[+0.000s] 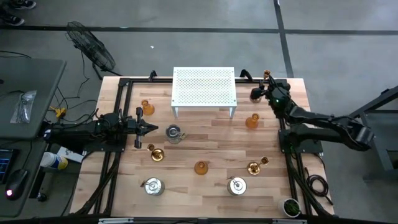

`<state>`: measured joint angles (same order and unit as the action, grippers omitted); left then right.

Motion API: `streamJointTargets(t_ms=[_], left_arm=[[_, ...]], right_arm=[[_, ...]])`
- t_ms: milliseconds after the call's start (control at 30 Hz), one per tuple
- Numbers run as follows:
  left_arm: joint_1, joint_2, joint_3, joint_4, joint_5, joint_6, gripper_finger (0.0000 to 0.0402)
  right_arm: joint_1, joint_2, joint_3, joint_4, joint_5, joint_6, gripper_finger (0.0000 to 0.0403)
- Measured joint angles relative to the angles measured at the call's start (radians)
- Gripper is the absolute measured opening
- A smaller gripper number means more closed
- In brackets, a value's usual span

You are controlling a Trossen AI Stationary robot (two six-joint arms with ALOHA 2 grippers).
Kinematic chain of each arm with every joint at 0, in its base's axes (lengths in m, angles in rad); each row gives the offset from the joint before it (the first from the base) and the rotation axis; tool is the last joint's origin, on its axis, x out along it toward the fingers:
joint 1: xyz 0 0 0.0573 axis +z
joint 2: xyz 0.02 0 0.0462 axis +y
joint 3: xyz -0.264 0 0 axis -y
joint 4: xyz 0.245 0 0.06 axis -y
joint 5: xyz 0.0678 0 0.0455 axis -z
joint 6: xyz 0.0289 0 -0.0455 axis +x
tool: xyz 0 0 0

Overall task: Pick & Place candle stick holders
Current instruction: Put the top gold candle holder on the shelf

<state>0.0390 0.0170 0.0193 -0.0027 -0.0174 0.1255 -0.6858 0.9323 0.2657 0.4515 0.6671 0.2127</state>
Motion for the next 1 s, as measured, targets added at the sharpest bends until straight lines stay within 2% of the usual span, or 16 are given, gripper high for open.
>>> streamJointTargets(t_ms=[233, 767, 1000], left_arm=[[0.0, 0.0, 0.0, 0.0, 0.0, 0.0, 0.0], [0.0, 0.0, 0.0, 0.0, 0.0, 0.0, 0.0], [0.0, 0.0, 0.0, 0.0, 0.0, 0.0, 0.0]], right_arm=[[-0.002, 0.041, 0.038, 0.004, 0.002, 0.0, 0.0165], [-0.002, 0.043, 0.038, -0.022, 0.009, 0.0, 0.0035], [-0.002, 0.043, 0.038, -0.023, 0.014, -0.004, 0.0017]])
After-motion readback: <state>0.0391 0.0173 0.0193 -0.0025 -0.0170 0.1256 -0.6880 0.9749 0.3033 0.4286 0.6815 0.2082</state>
